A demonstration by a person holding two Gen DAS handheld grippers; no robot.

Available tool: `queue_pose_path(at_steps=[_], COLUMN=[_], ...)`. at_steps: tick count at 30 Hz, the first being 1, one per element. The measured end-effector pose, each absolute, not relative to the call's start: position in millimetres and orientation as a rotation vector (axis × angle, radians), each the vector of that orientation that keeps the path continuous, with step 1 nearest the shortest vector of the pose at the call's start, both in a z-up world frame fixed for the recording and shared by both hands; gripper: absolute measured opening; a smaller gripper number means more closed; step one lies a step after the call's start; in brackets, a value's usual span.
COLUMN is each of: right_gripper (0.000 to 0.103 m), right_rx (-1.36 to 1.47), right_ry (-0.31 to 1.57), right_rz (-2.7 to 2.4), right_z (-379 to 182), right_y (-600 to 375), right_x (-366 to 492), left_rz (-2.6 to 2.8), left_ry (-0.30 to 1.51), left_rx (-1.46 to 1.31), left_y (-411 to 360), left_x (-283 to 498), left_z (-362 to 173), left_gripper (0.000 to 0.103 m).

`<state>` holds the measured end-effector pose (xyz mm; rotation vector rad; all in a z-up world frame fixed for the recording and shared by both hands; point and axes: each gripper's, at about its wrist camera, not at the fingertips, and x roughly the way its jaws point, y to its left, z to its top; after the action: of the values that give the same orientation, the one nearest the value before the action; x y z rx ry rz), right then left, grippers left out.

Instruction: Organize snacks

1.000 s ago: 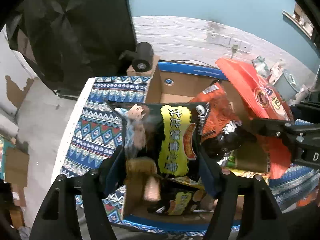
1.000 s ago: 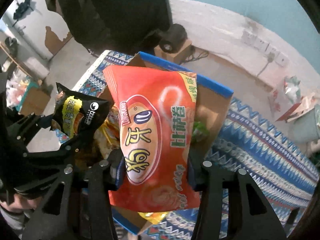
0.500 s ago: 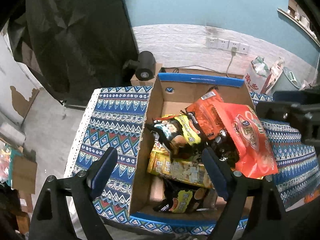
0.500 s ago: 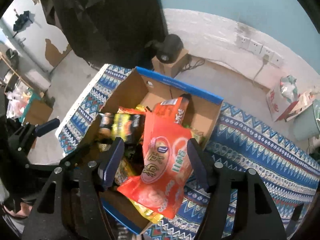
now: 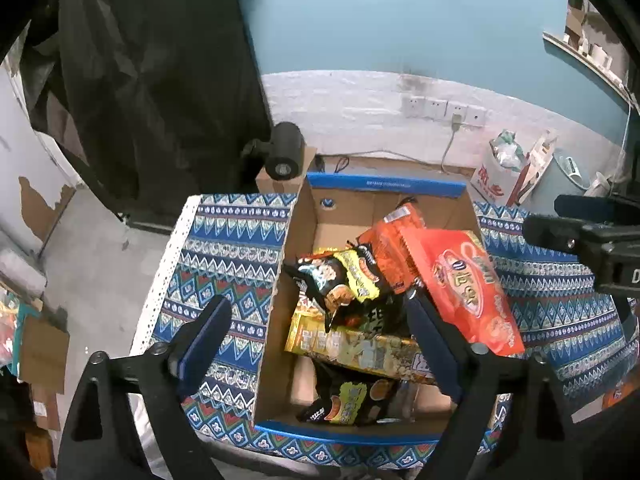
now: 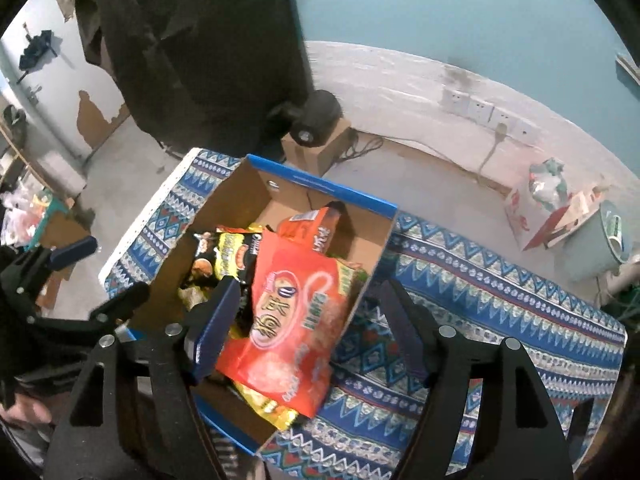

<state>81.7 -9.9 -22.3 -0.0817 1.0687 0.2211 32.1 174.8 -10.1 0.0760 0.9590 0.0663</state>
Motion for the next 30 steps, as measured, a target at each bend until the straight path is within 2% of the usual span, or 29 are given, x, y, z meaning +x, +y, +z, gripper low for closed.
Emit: queue_pose_path(at_steps=[10,14,30], right_gripper=[0.074,0.078,0.079], right_rx=[-0.130,-0.144,-0.142], right_ry=[1.029,1.011,1.007], right_rz=[0.202,0.207,0.200], right_z=[-13,-9,-7], right_y=[-15,-13,-14], right_x=[69,64,62], left_rz=[0.055,0.058,0.072], left_ry=[0.924,0.907,0.907], left_rx=[0.073,0.072,0.062], left_y=[170,169,171], left_x=[28,27,28], left_z=[3,7,9], left_gripper=[0.094,0.095,0.095])
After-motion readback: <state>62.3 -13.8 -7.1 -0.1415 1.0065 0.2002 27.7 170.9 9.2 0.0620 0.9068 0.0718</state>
